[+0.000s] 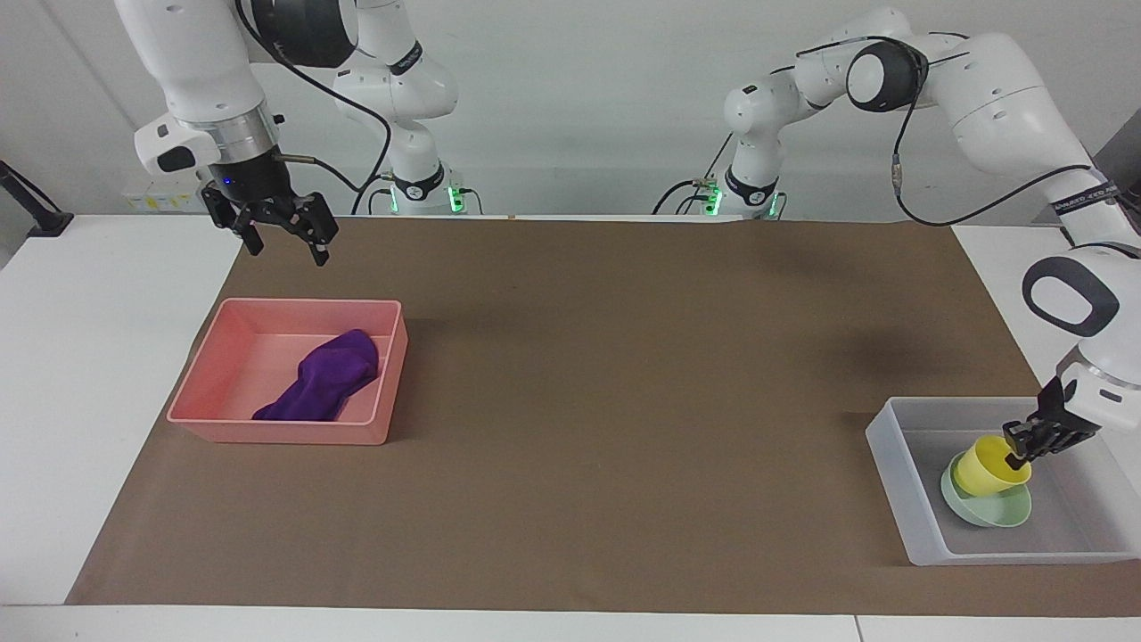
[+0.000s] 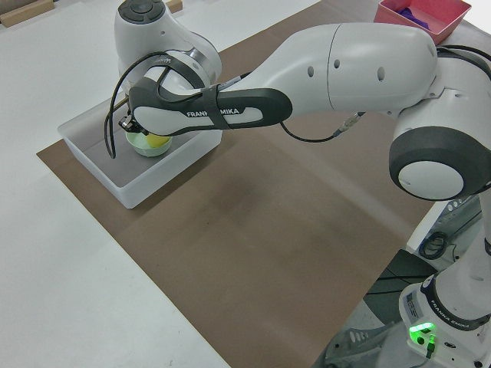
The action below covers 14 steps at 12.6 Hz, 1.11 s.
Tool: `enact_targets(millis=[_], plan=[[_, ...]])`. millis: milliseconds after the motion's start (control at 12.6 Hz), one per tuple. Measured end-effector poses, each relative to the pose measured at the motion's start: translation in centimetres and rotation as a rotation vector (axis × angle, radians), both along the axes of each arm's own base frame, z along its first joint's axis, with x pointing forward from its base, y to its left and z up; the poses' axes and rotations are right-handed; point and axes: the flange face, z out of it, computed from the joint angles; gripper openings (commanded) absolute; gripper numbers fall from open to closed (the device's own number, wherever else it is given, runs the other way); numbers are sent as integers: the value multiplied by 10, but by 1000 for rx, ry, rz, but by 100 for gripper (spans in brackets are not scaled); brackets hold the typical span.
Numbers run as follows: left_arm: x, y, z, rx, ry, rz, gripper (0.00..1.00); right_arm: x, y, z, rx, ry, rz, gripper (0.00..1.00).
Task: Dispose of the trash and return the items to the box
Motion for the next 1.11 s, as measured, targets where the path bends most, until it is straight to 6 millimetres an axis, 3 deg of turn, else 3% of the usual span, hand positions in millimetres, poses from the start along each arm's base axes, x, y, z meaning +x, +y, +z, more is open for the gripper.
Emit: enact_targets(millis=[79,159,238,556,715,874,1112], plan=[[0,0,0,0,-1,-1,43,-4,-2,8,0,13,-2,100],[0,0,1,1,-2,-2,92,-6,-4,12,0,23,-5,100],[0,0,2,2,-3,-3,100,-7,-5,12,1,31,-7,100],[1,-4,8,11,-15,-37,100,-8,-7,1,-1,57,32,100],[2,-13,27,34,-43,-105,100,-8,-7,1,-1,58,40,100],[-3,-37,56,54,-70,-157,100,-9,-7,1,-1,58,44,100],[-27,-102,94,71,-69,-244,100,-9,-7,1,-2,58,58,100]])
